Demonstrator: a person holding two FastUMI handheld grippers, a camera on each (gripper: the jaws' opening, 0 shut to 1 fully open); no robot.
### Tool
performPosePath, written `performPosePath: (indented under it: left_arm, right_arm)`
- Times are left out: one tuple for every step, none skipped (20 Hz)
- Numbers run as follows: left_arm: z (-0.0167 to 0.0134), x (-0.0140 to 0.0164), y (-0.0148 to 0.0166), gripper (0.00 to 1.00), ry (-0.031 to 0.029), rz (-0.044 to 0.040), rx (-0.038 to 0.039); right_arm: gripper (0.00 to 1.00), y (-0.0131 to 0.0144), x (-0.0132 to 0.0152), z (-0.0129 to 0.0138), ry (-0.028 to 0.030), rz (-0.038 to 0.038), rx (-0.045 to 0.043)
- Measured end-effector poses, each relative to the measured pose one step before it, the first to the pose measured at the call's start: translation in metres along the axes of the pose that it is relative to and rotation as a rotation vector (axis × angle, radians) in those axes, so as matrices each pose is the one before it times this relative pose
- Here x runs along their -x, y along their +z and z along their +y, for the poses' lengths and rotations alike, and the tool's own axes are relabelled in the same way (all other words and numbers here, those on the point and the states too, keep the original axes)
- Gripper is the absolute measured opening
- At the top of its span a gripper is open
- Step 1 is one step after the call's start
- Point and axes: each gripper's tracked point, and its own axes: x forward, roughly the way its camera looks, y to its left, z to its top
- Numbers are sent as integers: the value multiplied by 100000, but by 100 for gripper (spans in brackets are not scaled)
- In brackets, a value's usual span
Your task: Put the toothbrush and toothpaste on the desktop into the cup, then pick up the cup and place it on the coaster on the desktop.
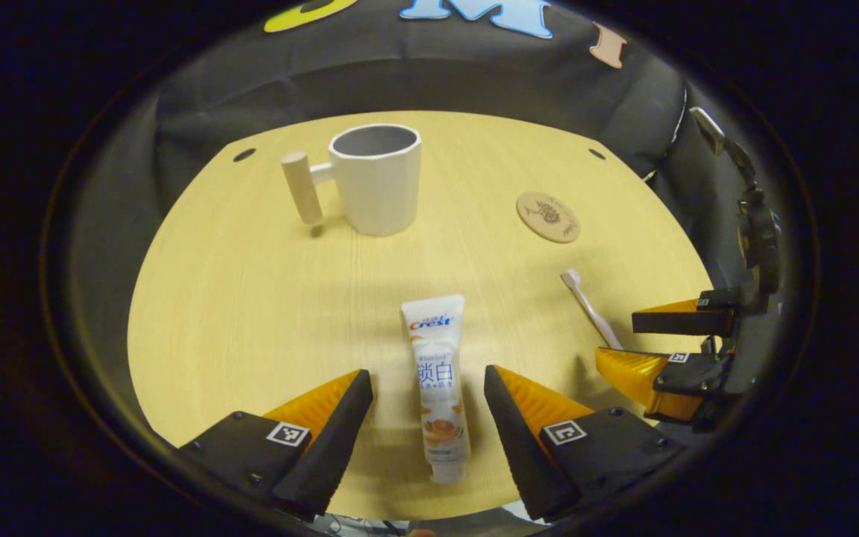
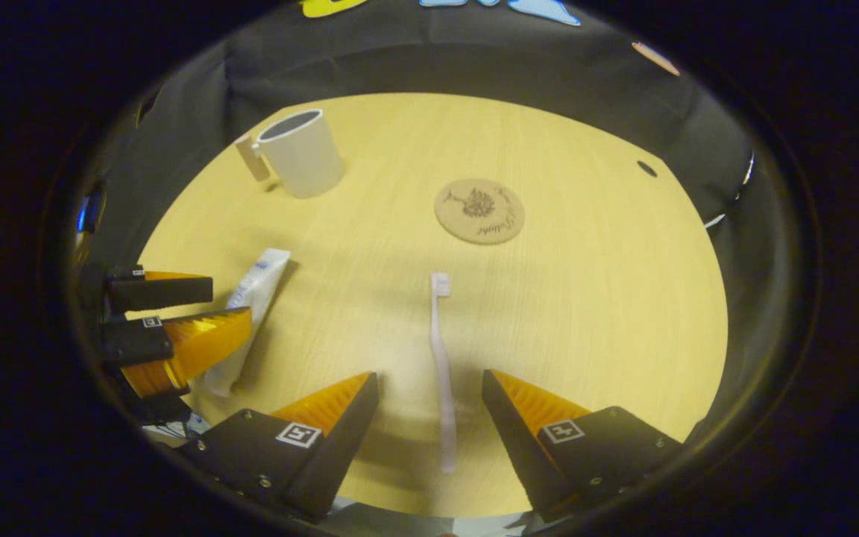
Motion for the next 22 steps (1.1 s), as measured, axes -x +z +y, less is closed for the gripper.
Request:
performPosePath:
  left_arm:
    - [9,-173,-265,95,126,1522,533]
    - [103,-262,-116,95,260,1557,451]
    - [65,-134,-233,98,672,1719,232]
    - [166,-174,-361,97,982,1783,311]
    - [196,-136,-264,95,1109,2085,401]
    - [436,-49,-179,95,2702,1565,-249]
    - [196,-106,45,95,1341,786,-723]
    - [118,-96,59,94,1050,927,-602]
    - [-26,-25,119,94,720,1280,-510]
    - [-42,-124,28,93,144,1087,-173]
    - [-45,44,107,95,273,1076,413]
    - [46,-146,-72,95,97,2041,896]
    - [-65,4,100,95,31,1539,578]
    - [24,-127,-53,96,39,2259,323]
    - [-23,-1,119,96,-51,2021,-132]
    - [-24,-144,-71,96,-80,2243,-99]
    - [23,-101,88,96,-64,2060,173]
    - [8,-27,21,96,31,2313,620]
    - [-87,-13,12,94,33,1817,-7]
    - [-54,-72,-94,91,52,1982,-347]
    - [-197,-42,401,89,-341,647,-944]
    - [-220,160,118,72,-44,533,-338]
  right_arm:
    - [92,-7,55,17,236,1697,-47]
    - [92,-283,1,-53,-36,1644,233]
    - [92,-79,114,-130,-281,1728,566]
    - [92,-307,63,39,102,2131,441]
    - [93,370,130,-51,145,-238,-303]
    - [93,-46,-144,-54,68,1830,-96]
    - [92,-489,-49,-52,248,3147,-231]
    - [93,-353,141,-43,238,3996,-65]
    - [94,-158,166,-19,346,3843,723]
    - [95,176,-26,-23,174,2915,701]
    - [95,200,-199,-79,-114,3264,-311]
    - [95,-98,-45,20,-284,2862,-1092]
    - [95,163,-5,7,-218,2238,-1164]
    - [95,325,-128,7,-174,688,-1379]
    - [94,464,-25,-56,-294,142,-2065]
    - [93,284,2,16,-259,60,-2652]
    - [92,255,-78,-54,-114,800,-2623]
    - [91,-120,35,32,-111,1961,-2309]
    - [90,348,-4,-45,-481,712,-1447]
    - [86,-141,163,-156,-980,1754,-1104]
    - [72,-40,-78,-154,163,1406,-568]
    - [66,-320,-55,-119,68,2240,1497]
